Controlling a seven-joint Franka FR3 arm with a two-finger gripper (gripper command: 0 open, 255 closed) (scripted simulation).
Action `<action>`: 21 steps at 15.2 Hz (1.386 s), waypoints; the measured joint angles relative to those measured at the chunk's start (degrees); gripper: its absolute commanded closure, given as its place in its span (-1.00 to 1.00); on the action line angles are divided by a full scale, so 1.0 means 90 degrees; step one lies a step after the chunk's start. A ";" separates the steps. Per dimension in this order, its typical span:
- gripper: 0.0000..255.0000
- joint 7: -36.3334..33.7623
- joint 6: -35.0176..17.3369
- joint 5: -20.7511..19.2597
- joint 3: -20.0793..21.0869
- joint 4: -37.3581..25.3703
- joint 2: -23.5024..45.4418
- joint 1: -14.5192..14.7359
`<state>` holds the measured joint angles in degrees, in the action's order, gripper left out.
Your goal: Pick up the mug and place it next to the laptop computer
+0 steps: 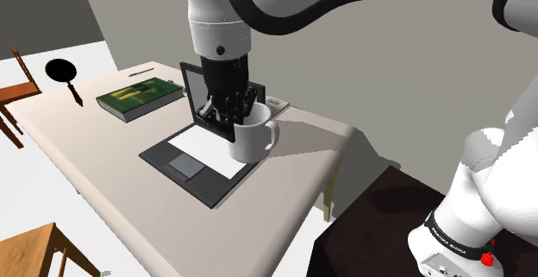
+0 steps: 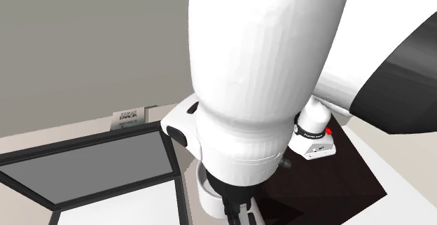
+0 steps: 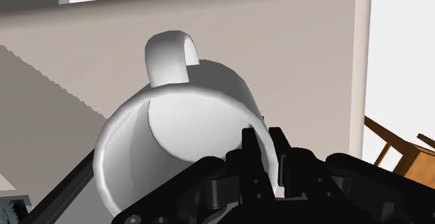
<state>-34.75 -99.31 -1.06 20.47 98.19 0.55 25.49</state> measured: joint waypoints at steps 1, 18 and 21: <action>1.00 -0.0003 -0.0094 -0.0004 0.0001 0.0084 0.0009 0.0001; 1.00 -0.0049 -0.1513 -0.0056 0.0000 0.1397 0.0123 0.0002; 1.00 -0.0080 -0.1774 -0.0088 0.0004 0.1590 0.0198 0.0009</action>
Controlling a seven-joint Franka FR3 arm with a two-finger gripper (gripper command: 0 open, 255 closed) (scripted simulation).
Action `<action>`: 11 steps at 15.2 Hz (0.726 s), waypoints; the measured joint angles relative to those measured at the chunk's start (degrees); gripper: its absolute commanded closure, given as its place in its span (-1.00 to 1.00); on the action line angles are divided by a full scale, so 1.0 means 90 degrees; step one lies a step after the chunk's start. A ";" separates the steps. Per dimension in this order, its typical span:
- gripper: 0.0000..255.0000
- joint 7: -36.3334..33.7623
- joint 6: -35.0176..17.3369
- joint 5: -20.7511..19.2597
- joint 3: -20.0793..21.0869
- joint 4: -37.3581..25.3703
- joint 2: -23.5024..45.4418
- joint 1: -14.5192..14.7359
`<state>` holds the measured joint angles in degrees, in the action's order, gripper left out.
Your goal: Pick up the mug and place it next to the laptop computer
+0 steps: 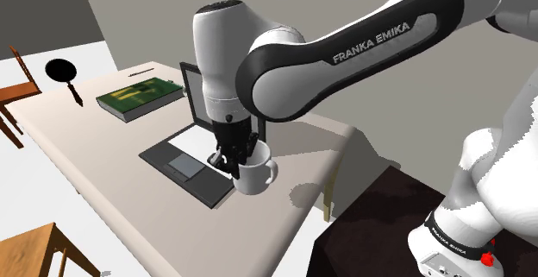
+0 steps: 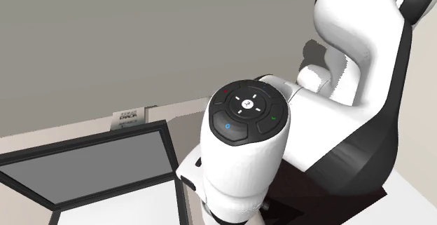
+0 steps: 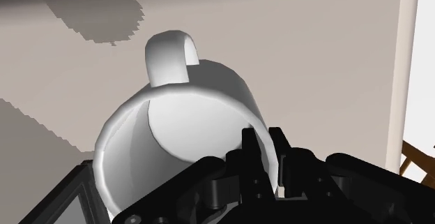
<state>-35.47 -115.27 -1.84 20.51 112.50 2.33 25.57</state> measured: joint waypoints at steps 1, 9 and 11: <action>1.00 -0.0008 -0.0069 -0.0012 0.0000 0.0045 0.0026 0.0001; 1.00 -0.0095 -0.0731 -0.0128 -0.0003 0.0472 0.0280 0.0016; 1.00 -0.0114 -0.0890 -0.0156 -0.0006 0.0579 0.0334 0.0019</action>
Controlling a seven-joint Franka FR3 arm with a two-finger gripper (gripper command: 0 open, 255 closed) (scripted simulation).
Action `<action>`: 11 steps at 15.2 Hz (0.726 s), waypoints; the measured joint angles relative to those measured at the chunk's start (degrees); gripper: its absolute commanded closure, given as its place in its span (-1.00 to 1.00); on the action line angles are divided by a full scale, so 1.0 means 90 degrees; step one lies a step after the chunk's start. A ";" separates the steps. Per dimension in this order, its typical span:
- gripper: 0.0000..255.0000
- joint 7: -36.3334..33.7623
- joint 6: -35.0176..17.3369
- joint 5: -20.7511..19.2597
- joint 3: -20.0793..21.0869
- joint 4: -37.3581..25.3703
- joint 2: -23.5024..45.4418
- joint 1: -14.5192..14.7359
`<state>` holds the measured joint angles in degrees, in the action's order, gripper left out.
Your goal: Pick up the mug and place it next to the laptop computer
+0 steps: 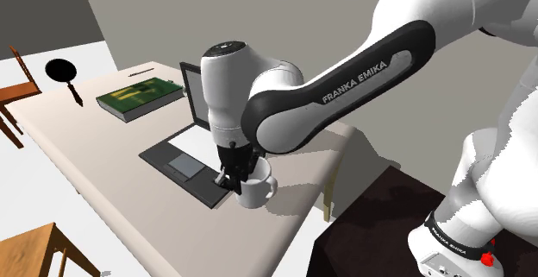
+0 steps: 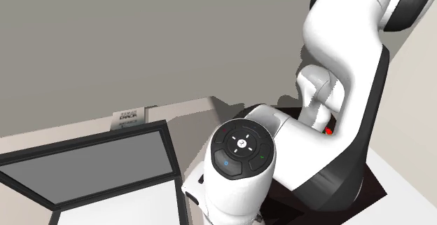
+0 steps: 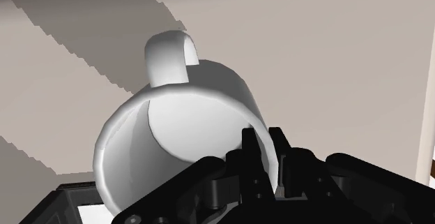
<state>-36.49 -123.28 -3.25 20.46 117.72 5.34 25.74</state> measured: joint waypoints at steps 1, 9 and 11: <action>1.00 -0.0010 -0.0088 -0.0012 -0.0002 0.0069 0.0022 0.0001; 1.00 -0.0125 -0.0588 -0.0170 -0.0022 0.0277 0.0336 0.0027; 1.00 -0.0126 -0.0602 -0.0173 -0.0023 0.0285 0.0341 0.0028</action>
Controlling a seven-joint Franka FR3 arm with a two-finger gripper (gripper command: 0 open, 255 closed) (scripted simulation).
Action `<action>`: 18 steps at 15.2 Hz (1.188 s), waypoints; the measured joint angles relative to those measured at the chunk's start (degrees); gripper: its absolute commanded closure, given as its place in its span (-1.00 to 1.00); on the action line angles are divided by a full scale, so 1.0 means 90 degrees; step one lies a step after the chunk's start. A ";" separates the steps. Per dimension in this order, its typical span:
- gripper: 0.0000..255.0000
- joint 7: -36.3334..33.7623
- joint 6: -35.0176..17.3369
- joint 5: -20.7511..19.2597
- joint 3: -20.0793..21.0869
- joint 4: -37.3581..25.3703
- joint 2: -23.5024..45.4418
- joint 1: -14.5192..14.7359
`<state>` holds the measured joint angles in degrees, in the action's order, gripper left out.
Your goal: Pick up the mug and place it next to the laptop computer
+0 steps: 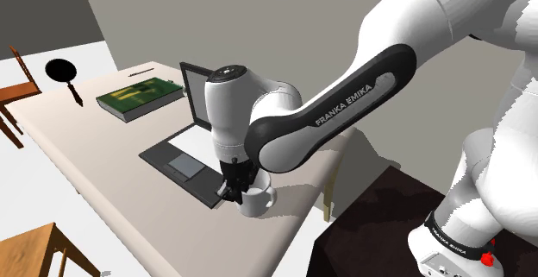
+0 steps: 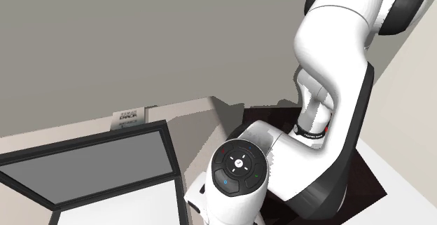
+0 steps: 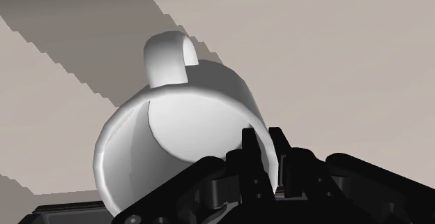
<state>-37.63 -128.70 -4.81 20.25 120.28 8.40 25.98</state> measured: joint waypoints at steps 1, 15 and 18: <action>1.00 0.0000 -0.0002 0.0000 0.0000 0.0001 0.0001 0.0000; -1.00 0.0121 0.0605 0.0171 0.0027 -0.0296 -0.0345 -0.0028; -1.00 0.0139 0.0725 0.0203 0.0032 -0.0353 -0.0409 -0.0030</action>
<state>-36.38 -122.17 -2.97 20.54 117.10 4.72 25.72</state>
